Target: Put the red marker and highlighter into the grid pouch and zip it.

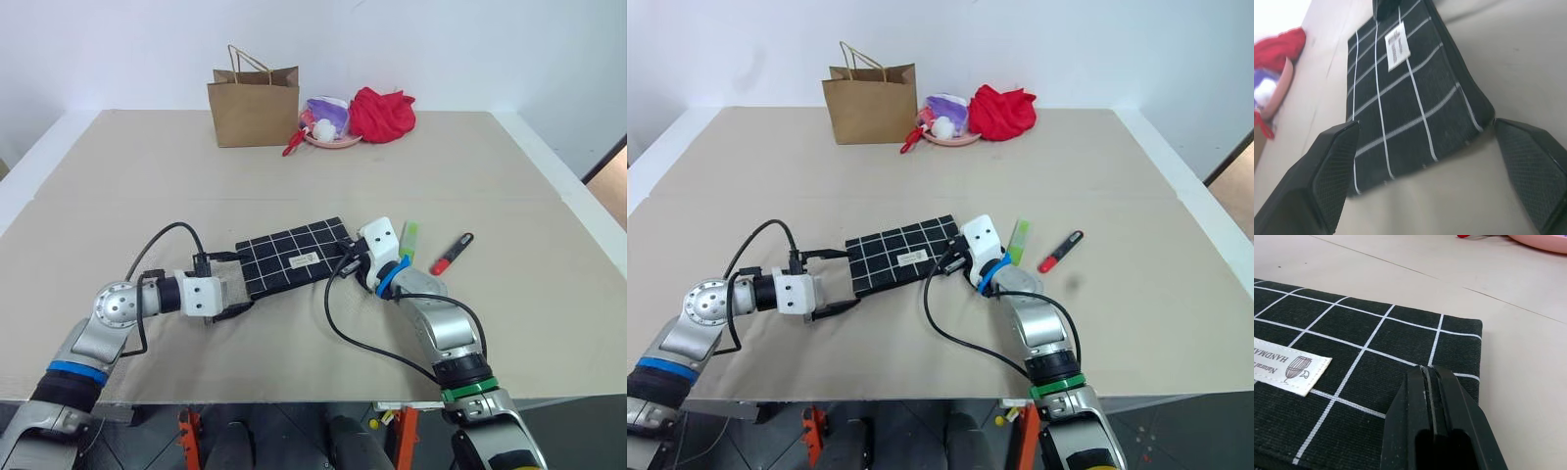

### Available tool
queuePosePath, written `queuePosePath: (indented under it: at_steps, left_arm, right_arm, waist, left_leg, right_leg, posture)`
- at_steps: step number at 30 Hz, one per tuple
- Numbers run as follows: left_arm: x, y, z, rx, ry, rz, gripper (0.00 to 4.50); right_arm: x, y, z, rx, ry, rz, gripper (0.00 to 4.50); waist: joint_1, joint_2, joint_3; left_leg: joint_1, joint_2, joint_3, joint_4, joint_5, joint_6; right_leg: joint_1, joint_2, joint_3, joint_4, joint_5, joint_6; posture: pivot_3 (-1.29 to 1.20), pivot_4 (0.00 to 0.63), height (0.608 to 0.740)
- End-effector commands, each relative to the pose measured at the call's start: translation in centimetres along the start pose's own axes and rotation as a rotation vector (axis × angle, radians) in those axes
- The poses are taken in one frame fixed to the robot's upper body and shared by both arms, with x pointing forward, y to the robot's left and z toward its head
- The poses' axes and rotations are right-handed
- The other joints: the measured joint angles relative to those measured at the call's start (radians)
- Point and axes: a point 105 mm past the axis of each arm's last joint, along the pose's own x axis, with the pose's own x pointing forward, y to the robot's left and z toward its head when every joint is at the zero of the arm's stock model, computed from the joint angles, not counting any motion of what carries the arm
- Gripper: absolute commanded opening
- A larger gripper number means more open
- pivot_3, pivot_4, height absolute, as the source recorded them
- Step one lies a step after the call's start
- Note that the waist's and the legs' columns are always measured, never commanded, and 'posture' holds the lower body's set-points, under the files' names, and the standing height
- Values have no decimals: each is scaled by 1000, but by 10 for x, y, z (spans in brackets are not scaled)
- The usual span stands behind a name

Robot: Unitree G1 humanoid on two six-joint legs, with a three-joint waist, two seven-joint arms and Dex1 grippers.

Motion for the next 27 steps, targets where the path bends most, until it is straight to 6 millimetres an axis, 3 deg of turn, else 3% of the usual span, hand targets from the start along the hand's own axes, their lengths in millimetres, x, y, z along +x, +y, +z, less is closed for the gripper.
queuePosePath:
  at_steps: [1,7,8,12,17,18,23,27]
  left_arm:
    - [8,-8,-8,34,9,-52,4500]
    - [20,-4,-17,24,2,-86,4500]
    - [21,-5,-20,20,9,-99,4245]
    - [21,-8,-25,16,9,-139,2732]
    - [23,-10,-27,9,2,-168,261]
    - [23,-10,-27,6,2,-171,29]
    - [22,-7,-25,-19,-12,-180,29]
    - [21,13,-11,-153,-80,-107,29]
  right_arm:
    - [-3,1,17,-23,-62,0,94]
    - [-6,4,20,-30,-75,7,94]
    - [-7,5,20,-33,-76,8,34]
    - [-8,6,20,-35,-74,11,0]
    - [-8,8,20,-37,-75,16,0]
    - [-8,8,20,-37,-75,17,0]
    - [-9,8,21,-38,-79,17,0]
    - [-11,5,29,-46,-109,8,0]
  waist:
    - [1,0,0]
    - [4,2,-1]
    - [5,2,-1]
    - [2,3,-1]
    - [1,4,-2]
    - [1,6,-3]
    - [0,9,-5]
    - [-2,9,-5]
  left_leg:
    - [0,0,0,0,0,0]
    - [1,0,0,1,2,3]
    - [1,0,0,1,2,3]
    - [1,0,0,2,4,5]
    - [2,0,0,1,6,8]
    - [2,0,0,1,6,8]
    - [2,0,0,0,6,8]
    - [1,0,0,-1,6,8]
  right_leg:
    - [0,0,0,0,0,0]
    - [1,0,0,0,2,2]
    - [1,0,0,0,3,2]
    - [2,0,0,0,5,2]
    - [2,0,0,0,6,0]
    - [2,0,0,0,6,0]
    - [1,1,0,0,6,1]
    - [0,1,0,0,6,1]
  posture:
    - [0,150,740]
    - [0,150,740]
    - [0,150,740]
    - [0,150,740]
    - [0,150,740]
    - [0,150,740]
    - [0,150,740]
    - [0,150,740]
